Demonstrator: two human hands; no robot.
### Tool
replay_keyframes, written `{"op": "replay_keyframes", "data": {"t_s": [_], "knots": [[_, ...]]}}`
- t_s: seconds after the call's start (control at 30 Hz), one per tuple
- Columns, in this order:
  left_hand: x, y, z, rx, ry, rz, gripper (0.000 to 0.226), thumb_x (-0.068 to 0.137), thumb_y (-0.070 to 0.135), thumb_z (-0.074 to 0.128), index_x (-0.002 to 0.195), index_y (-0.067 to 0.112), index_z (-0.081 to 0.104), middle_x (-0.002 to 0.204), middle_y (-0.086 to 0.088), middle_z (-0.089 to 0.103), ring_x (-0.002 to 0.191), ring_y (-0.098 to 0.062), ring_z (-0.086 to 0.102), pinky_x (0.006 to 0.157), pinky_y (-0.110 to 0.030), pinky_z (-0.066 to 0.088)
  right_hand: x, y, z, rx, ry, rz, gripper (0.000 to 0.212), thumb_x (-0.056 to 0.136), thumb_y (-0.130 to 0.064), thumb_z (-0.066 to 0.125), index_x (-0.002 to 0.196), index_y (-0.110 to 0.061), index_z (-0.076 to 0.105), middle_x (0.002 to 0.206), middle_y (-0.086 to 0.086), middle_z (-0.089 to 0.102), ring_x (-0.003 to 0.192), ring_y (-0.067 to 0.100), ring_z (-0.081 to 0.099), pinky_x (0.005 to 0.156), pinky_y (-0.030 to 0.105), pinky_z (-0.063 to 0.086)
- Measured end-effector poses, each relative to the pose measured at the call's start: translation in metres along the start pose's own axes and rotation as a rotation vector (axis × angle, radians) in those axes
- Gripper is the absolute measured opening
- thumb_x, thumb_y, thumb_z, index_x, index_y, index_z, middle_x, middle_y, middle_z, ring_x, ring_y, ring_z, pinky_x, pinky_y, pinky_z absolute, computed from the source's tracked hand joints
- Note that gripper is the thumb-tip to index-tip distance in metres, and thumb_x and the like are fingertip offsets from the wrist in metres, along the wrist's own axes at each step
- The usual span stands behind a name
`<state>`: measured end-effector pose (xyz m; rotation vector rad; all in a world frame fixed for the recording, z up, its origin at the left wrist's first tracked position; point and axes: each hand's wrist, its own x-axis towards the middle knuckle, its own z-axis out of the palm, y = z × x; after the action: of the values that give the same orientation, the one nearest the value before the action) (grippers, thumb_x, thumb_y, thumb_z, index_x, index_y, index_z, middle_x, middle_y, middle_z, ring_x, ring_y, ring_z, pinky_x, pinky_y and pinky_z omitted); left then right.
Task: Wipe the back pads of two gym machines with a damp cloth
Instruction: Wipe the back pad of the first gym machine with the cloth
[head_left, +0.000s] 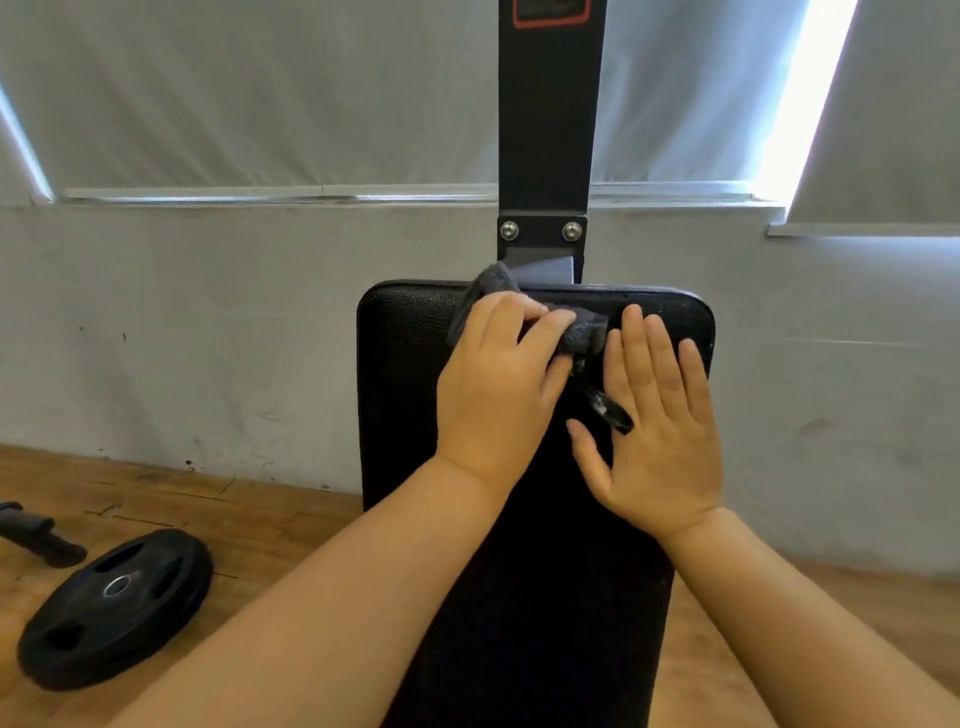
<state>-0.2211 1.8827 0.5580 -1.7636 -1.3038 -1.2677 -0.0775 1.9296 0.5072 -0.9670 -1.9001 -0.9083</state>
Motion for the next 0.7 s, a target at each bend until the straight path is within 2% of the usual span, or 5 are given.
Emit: {"op": "replay_keyframes", "data": {"t_s": [0.17,0.3,0.47,0.6,0.7], "knots": [[-0.028,-0.007,0.003,0.013,-0.044,0.046,0.028,0.084,0.018,0.056,0.105,0.006,0.07,0.103,-0.012,0.063,0.11,-0.022,0.047,0.092,-0.028,0.043,-0.002,-0.024,0.0,0.016,-0.065,0.165,0.08,0.086,-0.045,0.037,0.145,0.003,0.015,0.153,0.023,0.015,0.143,0.035,0.01,0.118,0.046,0.005],[-0.01,-0.004,0.002,-0.025,-0.019,0.007,0.024,0.084,0.016,0.059,0.103,0.006,0.069,0.099,-0.012,0.061,0.102,-0.02,0.047,0.088,-0.022,0.038,-0.004,-0.03,0.003,-0.025,-0.075,0.221,0.079,0.09,-0.048,0.033,0.146,0.001,0.004,0.153,0.021,0.008,0.144,0.033,0.006,0.119,0.044,0.002],[0.019,0.003,0.01,-0.057,0.037,-0.047,0.023,0.085,0.016,0.059,0.102,0.006,0.068,0.098,-0.012,0.06,0.098,-0.018,0.045,0.087,-0.018,0.034,-0.005,-0.031,0.003,-0.003,-0.081,0.232,0.079,0.092,-0.049,0.033,0.147,0.001,0.006,0.153,0.021,0.007,0.144,0.033,0.005,0.119,0.043,0.002],[-0.008,-0.011,0.004,-0.031,-0.051,0.139,0.02,0.081,0.011,0.063,0.099,0.002,0.068,0.099,-0.014,0.06,0.102,-0.023,0.048,0.091,-0.026,0.04,-0.006,-0.03,0.002,-0.009,-0.086,0.236,0.086,0.089,-0.051,0.034,0.148,0.001,0.0,0.153,0.022,0.006,0.144,0.033,0.003,0.119,0.043,0.001],[-0.049,-0.03,-0.005,0.003,-0.104,0.233,0.023,0.082,0.012,0.059,0.102,0.002,0.066,0.107,-0.009,0.053,0.106,-0.026,0.049,0.099,-0.032,0.038,-0.008,-0.028,0.001,-0.032,-0.134,0.189,0.103,0.08,-0.064,0.04,0.148,0.003,-0.002,0.153,0.023,0.004,0.144,0.032,-0.005,0.118,0.043,-0.003]]}}
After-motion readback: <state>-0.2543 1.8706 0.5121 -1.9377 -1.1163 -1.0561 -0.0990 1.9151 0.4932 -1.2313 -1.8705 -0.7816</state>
